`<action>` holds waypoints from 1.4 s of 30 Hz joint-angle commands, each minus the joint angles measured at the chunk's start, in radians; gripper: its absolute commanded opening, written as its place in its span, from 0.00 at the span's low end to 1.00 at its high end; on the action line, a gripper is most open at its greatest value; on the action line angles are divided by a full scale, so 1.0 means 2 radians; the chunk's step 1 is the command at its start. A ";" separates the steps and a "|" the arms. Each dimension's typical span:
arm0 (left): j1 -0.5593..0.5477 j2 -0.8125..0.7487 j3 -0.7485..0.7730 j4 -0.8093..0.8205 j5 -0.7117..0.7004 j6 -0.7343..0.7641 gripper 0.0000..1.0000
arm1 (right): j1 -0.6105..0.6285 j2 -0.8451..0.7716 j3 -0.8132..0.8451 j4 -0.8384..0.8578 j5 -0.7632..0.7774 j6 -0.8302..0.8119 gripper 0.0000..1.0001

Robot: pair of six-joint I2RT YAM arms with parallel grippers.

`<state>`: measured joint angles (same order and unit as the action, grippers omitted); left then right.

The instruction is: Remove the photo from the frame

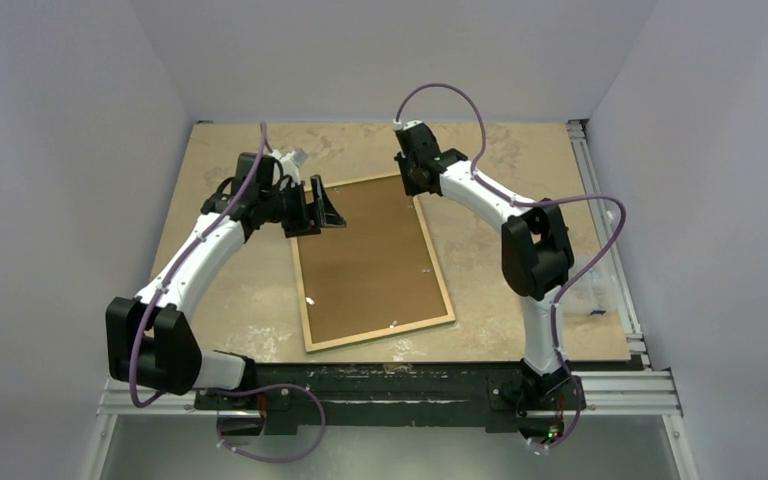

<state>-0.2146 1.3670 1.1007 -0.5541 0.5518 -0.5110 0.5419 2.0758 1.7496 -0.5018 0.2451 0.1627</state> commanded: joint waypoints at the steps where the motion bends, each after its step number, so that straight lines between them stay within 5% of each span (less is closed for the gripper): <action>1: -0.001 0.004 0.001 0.026 0.021 0.007 0.76 | -0.004 -0.006 0.021 0.005 0.002 -0.010 0.00; 20: -0.001 0.018 0.003 0.027 0.023 0.005 0.76 | -0.004 -0.033 -0.043 0.003 -0.023 0.012 0.00; 42: 0.005 0.022 0.002 0.031 0.034 -0.001 0.76 | -0.005 -0.015 -0.004 -0.079 -0.077 0.041 0.00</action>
<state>-0.2134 1.4120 1.1007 -0.5339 0.5892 -0.5121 0.5308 2.0430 1.7294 -0.6155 0.1539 0.2203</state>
